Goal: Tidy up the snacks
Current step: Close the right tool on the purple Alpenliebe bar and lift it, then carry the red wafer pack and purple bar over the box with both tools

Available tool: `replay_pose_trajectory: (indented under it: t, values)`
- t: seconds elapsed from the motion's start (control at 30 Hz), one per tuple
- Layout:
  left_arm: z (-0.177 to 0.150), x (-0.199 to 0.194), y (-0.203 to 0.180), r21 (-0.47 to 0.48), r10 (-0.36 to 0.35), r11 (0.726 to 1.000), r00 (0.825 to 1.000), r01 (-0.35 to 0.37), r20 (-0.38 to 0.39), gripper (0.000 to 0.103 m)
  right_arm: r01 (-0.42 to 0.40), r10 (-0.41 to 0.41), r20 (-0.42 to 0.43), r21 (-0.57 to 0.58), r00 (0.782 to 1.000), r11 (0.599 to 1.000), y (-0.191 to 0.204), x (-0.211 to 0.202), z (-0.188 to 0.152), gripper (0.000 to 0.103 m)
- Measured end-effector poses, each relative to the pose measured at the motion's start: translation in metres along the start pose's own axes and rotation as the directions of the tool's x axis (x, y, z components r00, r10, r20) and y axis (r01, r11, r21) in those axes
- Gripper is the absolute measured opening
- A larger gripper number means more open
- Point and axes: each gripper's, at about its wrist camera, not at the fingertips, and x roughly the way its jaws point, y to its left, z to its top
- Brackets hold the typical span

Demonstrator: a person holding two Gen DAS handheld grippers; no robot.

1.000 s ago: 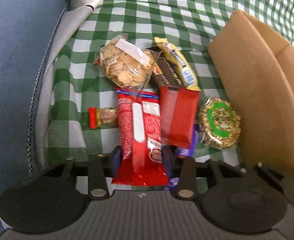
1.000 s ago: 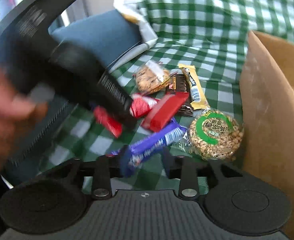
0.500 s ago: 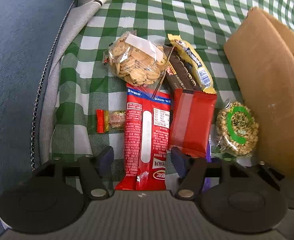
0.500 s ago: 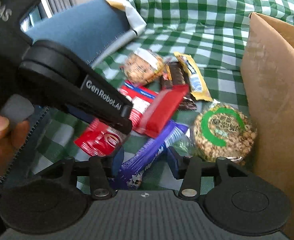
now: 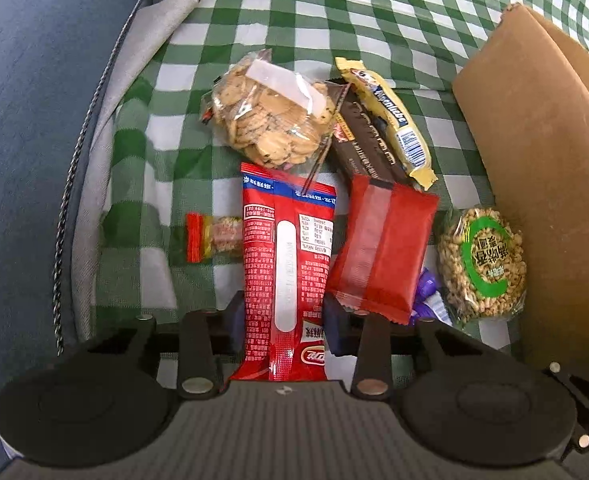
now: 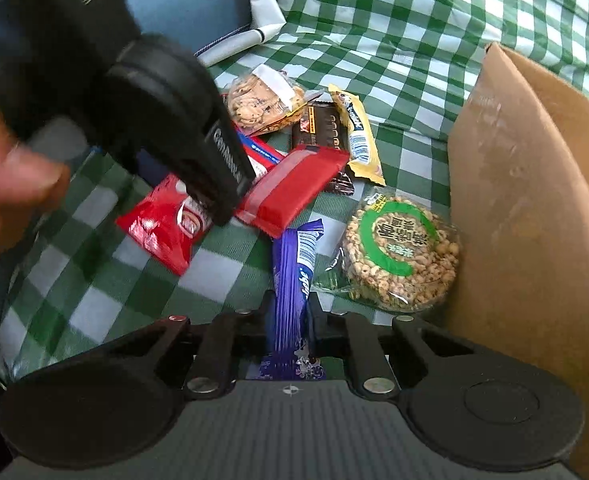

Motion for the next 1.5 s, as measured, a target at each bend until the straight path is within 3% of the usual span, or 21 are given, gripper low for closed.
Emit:
replay_pose_trajectory:
  t: [0.27,0.33,0.6,0.77,0.87,1.13,1.3,1.5]
  values:
    - [-0.002,-0.003,0.008,-0.024,-0.014,1.000,1.000,0.014,-0.016,0.044,0.031,-0.034,-0.065,-0.044,0.997,0.999,0.002,-0.002,-0.007,0.019]
    - [-0.001,-0.003,0.005,-0.012,-0.003,1.000,1.000,0.003,-0.018,0.046,0.036,-0.038,-0.062,-0.036,0.997,0.999,-0.001,0.000,-0.009,0.023]
    - [0.001,0.000,-0.003,0.017,0.022,1.000,1.000,-0.021,-0.017,0.050,0.054,-0.057,-0.035,-0.079,0.998,0.995,0.006,0.003,-0.007,0.023]
    - [0.001,-0.003,0.002,-0.001,0.028,1.000,1.000,-0.028,0.000,0.039,0.039,-0.041,-0.020,-0.075,0.999,0.996,0.008,0.000,-0.006,0.016]
    - [0.003,-0.014,0.006,-0.024,0.027,0.999,0.998,-0.025,0.056,0.032,0.036,-0.036,0.006,-0.073,0.999,0.997,0.009,-0.007,-0.004,0.015]
    - [-0.003,-0.058,0.026,-0.137,-0.040,0.987,0.964,0.079,0.263,0.028,0.068,-0.061,0.092,-0.071,0.994,0.995,0.007,-0.034,0.003,0.014]
    - [-0.007,-0.081,0.019,-0.125,-0.072,0.984,0.930,0.125,0.361,0.028,0.073,-0.064,0.154,-0.054,0.986,0.996,0.006,-0.065,0.010,0.014]
    - [-0.015,-0.100,0.008,-0.103,-0.096,0.982,0.890,0.158,0.446,0.028,0.062,-0.054,0.271,-0.022,0.961,0.998,-0.013,-0.117,0.017,0.014]
